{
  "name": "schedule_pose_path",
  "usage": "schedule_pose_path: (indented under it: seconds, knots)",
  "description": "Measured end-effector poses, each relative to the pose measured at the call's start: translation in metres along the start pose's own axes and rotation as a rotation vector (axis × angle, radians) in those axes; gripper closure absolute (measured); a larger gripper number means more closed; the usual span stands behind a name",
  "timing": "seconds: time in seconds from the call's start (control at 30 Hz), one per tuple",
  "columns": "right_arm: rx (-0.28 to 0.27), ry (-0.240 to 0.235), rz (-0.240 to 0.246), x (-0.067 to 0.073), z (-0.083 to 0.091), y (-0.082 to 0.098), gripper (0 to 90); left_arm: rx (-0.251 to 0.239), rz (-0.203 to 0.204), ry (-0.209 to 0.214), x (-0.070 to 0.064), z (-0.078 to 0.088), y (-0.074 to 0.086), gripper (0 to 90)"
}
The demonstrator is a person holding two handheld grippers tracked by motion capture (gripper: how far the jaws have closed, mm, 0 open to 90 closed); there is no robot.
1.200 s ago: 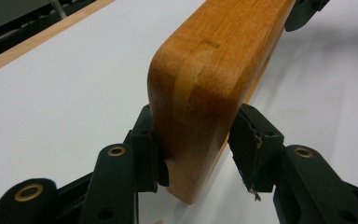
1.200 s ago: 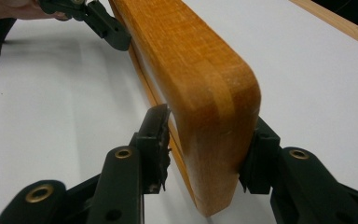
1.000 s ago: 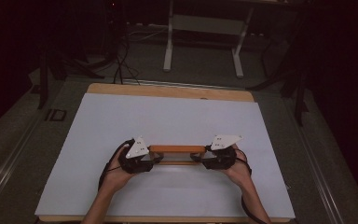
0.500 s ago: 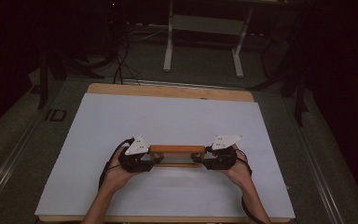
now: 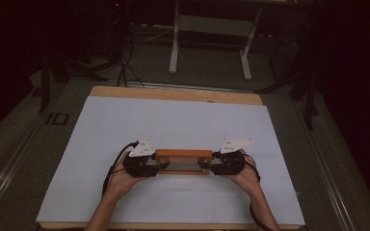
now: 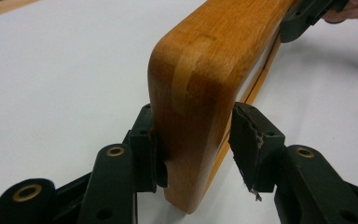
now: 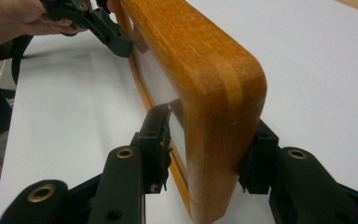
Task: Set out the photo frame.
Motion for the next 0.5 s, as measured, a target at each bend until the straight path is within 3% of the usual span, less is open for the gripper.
schedule_pose_path:
  seconds: [0.5]
  knots:
    - [0.013, -0.039, -0.061, 0.0007, -0.0030, 0.0060, 60.3, -0.008, 0.056, 0.038, 0.0007, 0.0010, 0.0009, 55.3]
Point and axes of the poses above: each handheld gripper's, and its own axes: z roughly backward along the jaws, y roughly out of its underside, x roughly to its left, the point moved 10 cm from there along -z, roughly forward along the jaws, and after that the axes turned 3 degrees about -z, right-handed, at the moved point
